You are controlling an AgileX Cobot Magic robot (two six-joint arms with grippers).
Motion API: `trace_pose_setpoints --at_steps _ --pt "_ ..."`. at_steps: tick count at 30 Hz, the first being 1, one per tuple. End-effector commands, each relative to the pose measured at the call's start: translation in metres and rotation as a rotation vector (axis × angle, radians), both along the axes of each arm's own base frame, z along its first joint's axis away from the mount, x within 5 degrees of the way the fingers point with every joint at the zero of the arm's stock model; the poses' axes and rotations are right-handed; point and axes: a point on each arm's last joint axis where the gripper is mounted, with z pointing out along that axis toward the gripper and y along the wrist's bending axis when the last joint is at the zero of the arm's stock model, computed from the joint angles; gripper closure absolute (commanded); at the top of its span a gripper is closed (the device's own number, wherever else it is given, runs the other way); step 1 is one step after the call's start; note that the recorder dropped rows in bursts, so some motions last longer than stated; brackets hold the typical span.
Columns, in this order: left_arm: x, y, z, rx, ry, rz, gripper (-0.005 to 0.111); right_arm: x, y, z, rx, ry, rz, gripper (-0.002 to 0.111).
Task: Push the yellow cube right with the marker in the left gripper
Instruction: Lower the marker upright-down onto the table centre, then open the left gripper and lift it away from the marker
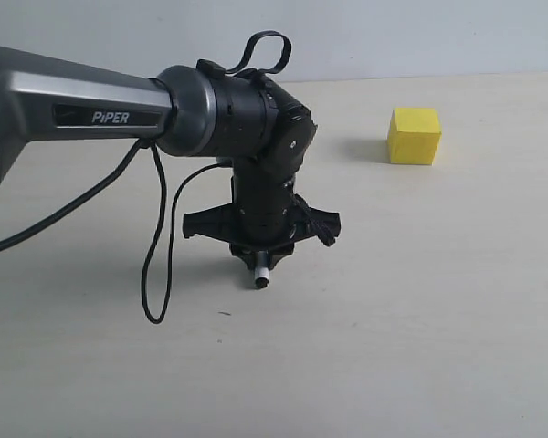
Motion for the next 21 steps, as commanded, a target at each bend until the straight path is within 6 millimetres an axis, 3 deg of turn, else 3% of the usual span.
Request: trace_pose_setpoints --at_steps 1,9,14,17,21 --pt "-0.001 0.001 -0.003 0.002 0.02 0.005 0.064 0.0 0.0 -0.001 0.002 -0.007 0.0 0.108" --pt "-0.001 0.001 0.001 0.002 0.014 -0.058 0.048 0.0 0.0 -0.001 0.002 -0.007 0.0 0.108" --pt "-0.001 0.0 0.035 -0.043 -0.047 -0.19 0.051 0.0 0.0 -0.001 0.002 -0.007 0.0 0.108" --pt "-0.008 0.0 0.067 -0.061 -0.096 -0.334 0.063 0.0 0.0 -0.001 0.002 -0.007 0.0 0.108" --pt "-0.017 0.009 0.109 -0.075 -0.192 -0.397 0.096 0.0 0.0 -0.001 0.004 -0.007 0.0 0.108"
